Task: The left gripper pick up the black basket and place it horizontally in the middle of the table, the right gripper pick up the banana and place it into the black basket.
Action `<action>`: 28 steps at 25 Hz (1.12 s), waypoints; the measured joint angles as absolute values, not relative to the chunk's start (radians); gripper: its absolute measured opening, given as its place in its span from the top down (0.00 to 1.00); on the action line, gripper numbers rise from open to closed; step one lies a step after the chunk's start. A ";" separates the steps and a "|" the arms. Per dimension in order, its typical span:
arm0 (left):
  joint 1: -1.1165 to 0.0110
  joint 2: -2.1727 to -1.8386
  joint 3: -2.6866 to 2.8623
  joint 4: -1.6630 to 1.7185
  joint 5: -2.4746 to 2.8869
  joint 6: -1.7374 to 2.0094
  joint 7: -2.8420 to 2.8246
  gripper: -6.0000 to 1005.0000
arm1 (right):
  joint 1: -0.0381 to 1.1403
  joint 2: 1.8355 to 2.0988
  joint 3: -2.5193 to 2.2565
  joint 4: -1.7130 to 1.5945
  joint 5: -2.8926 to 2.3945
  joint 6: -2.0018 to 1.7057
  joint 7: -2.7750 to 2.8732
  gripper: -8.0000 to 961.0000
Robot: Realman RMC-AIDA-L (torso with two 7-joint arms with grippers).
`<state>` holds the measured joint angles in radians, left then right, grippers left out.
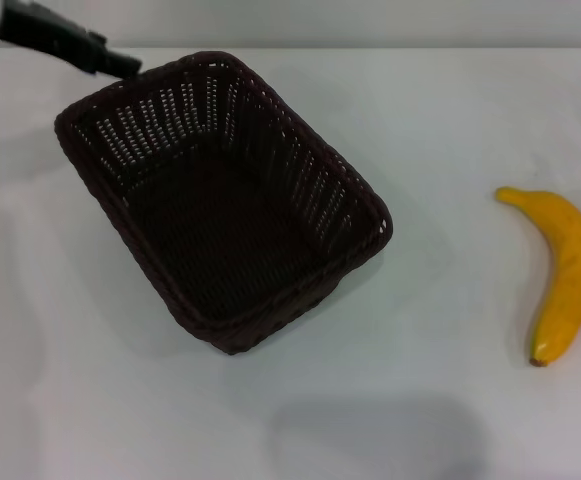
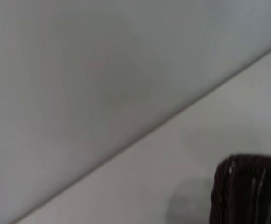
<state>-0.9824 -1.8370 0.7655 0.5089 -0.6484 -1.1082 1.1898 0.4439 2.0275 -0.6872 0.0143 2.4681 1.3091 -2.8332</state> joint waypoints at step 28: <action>-0.956 -1.926 0.781 0.456 -0.624 -1.031 1.165 0.53 | 0.415 2.025 -0.687 0.067 2.468 1.446 -2.833 0.09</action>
